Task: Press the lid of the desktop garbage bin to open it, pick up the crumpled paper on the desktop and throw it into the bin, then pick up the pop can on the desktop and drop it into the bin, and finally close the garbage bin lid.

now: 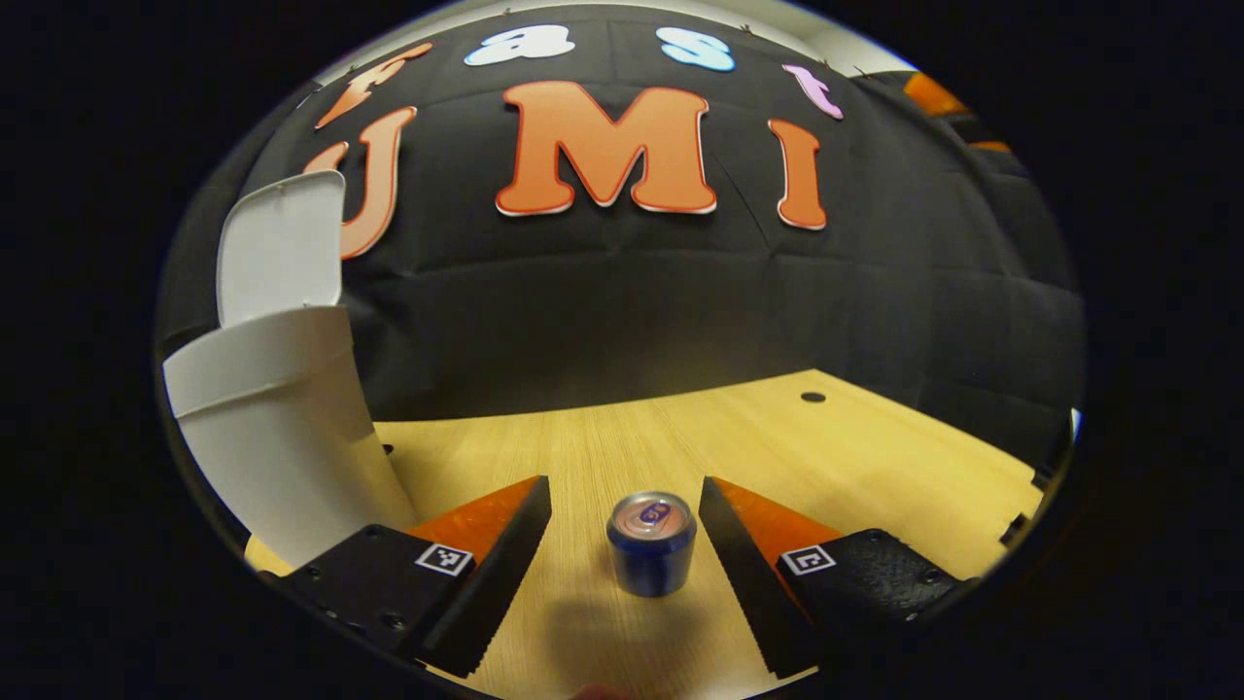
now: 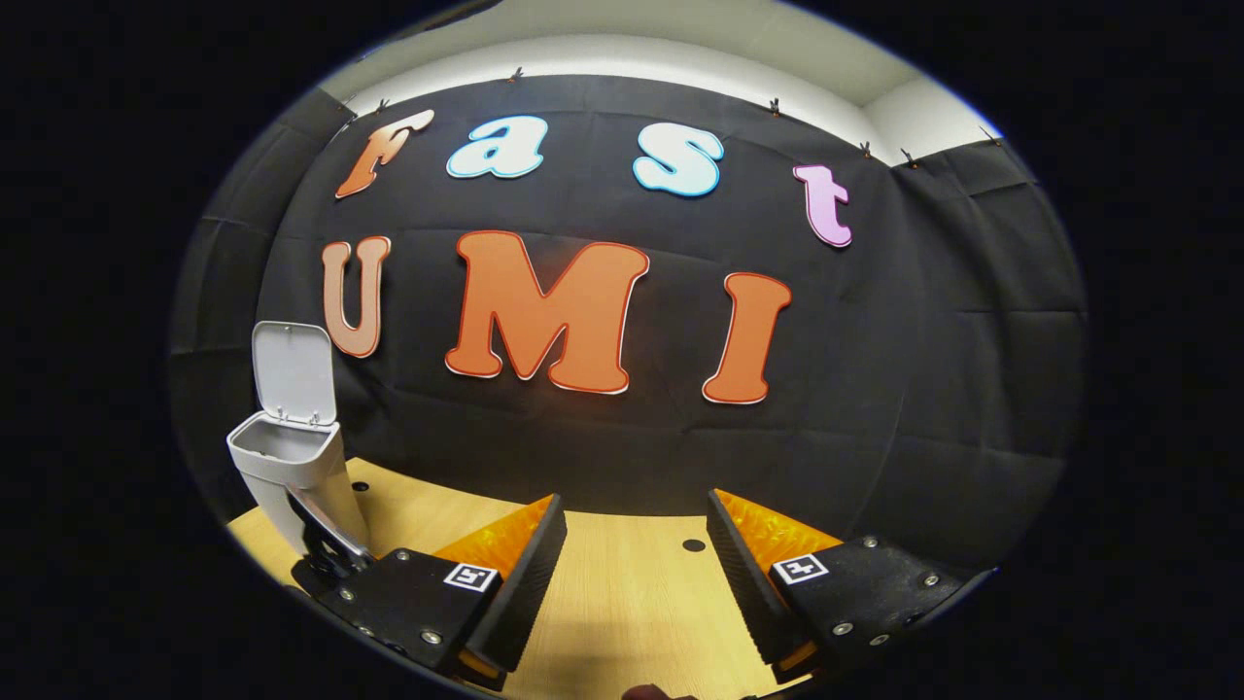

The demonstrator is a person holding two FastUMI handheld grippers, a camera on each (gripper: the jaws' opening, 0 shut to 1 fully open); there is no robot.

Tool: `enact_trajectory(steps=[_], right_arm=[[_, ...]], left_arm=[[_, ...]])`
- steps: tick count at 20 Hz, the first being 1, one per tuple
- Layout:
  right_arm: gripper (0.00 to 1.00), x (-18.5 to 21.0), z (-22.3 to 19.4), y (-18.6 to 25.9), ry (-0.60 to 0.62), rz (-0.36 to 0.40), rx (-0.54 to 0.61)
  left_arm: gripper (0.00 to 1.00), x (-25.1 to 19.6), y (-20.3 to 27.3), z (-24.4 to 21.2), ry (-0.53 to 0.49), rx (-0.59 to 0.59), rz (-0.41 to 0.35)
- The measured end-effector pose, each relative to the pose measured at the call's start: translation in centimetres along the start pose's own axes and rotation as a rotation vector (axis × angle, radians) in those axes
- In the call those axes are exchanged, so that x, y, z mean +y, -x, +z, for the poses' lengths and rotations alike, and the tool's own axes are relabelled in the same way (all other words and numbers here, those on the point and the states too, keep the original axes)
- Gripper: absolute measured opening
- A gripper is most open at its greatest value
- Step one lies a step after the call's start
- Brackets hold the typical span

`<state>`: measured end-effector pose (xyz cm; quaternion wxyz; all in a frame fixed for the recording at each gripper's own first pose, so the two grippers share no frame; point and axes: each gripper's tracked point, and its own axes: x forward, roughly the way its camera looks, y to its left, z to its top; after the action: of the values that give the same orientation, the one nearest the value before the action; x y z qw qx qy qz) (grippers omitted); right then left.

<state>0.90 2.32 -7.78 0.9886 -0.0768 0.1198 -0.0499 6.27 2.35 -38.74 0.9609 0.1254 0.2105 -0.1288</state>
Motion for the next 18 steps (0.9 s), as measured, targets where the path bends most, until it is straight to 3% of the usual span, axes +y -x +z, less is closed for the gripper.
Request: enact_trajectory(steps=[4,10,12,18], right_arm=[[0.87,0.0,-0.3,-0.1,0.036,-0.046,0.023],[0.87,1.0,-0.2,-0.7,0.067,-0.062,0.041],[0.87,1.4,0.0,-0.9,0.062,-0.061,0.039],[0.87,2.4,-0.2,-1.4,0.051,-0.038,0.035]], left_arm=[[0.99,-0.6,-3.3,-4.4,0.014,0.079,-0.025],[0.99,-0.2,-7.0,-6.7,-0.008,0.122,-0.052],[0.87,-0.3,-7.0,-6.4,-0.030,0.116,-0.067],[0.83,0.2,-5.5,-2.9,-0.057,0.051,-0.072]])
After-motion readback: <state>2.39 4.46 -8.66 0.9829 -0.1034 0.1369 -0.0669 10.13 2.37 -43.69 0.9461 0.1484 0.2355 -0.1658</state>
